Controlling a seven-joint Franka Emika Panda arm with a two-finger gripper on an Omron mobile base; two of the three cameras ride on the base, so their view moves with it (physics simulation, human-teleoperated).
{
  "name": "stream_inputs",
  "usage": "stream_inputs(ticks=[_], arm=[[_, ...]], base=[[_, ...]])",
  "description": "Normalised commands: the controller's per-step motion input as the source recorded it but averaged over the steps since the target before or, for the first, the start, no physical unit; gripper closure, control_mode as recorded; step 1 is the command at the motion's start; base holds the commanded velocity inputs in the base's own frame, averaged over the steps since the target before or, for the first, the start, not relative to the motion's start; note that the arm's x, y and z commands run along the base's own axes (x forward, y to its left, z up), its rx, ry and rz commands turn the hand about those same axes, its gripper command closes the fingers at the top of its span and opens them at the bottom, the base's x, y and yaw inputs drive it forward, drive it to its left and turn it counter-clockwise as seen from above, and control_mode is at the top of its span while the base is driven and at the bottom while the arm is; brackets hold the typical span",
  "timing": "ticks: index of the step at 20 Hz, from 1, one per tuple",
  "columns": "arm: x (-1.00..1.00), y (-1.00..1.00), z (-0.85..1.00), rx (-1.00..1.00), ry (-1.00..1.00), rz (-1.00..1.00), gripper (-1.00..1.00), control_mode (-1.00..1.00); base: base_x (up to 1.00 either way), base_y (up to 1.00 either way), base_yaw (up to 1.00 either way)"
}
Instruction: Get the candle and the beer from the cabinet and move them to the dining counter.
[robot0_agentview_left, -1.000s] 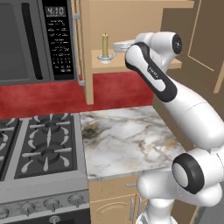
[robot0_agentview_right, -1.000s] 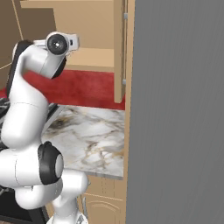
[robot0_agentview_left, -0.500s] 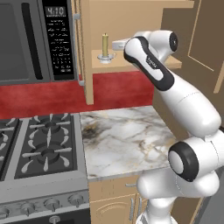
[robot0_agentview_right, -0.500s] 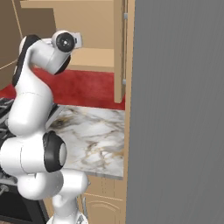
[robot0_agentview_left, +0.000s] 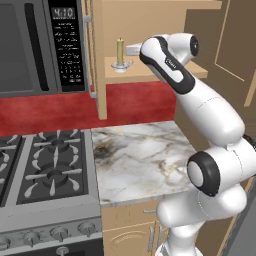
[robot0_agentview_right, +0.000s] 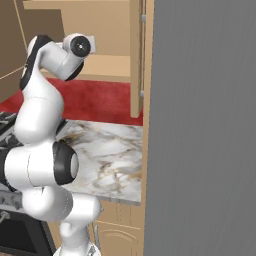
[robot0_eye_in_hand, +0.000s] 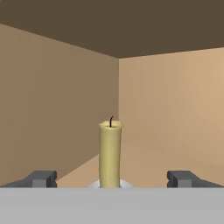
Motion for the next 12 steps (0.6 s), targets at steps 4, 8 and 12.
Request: stream_inputs(ticks=[4,8,12], arm=[[0.13,0.15,0.0,0.0,0.0,0.01,-1.0,-1.0],[0.16,0.1,0.0,0.0,0.0,0.0,-1.0,-1.0],[0.18,0.02,0.0,0.0,0.0,0.0,-1.0,-1.0]], base=[[0.0,0.0,0.0],[0.0,0.0,0.0],[0.0,0.0,0.0]])
